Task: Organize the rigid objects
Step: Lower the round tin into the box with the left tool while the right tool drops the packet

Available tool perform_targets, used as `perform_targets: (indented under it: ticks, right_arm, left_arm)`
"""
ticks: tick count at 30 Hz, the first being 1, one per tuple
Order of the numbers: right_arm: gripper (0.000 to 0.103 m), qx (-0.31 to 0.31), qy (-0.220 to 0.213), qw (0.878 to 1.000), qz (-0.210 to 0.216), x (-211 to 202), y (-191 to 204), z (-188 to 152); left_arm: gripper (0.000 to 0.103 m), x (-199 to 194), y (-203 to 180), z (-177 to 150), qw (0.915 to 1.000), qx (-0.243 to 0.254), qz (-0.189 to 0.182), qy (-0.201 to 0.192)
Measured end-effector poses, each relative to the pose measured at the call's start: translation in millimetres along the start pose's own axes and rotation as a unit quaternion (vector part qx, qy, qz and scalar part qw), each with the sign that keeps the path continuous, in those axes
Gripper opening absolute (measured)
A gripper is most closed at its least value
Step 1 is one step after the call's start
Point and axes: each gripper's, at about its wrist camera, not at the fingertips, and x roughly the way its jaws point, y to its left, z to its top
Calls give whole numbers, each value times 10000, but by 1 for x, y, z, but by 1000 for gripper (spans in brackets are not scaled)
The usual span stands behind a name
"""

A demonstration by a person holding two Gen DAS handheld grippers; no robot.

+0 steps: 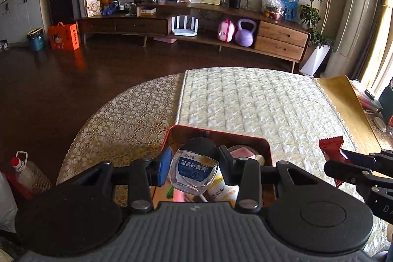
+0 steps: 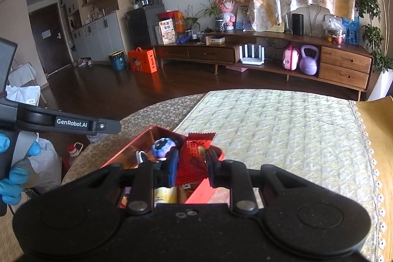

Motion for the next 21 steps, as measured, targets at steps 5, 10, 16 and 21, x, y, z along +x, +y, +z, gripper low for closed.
perform_targets:
  ticks: [5, 10, 16, 21]
  right_arm:
    - [24, -109, 156, 9998, 22, 17, 15, -4]
    - [24, -181, 303, 9994, 18, 36, 23, -10]
    - [24, -215, 482, 9986, -26, 61, 26, -16]
    - [24, -291, 610, 9977, -73, 79, 28, -23]
  left_arm:
    - [40, 10, 21, -12, 9998, -76, 71, 142]
    - [40, 23, 27, -24, 9996, -6, 116, 250]
    - [40, 45, 31, -38, 9987, 32, 178, 482]
    - [40, 59, 26, -48, 9983, 201, 168, 517]
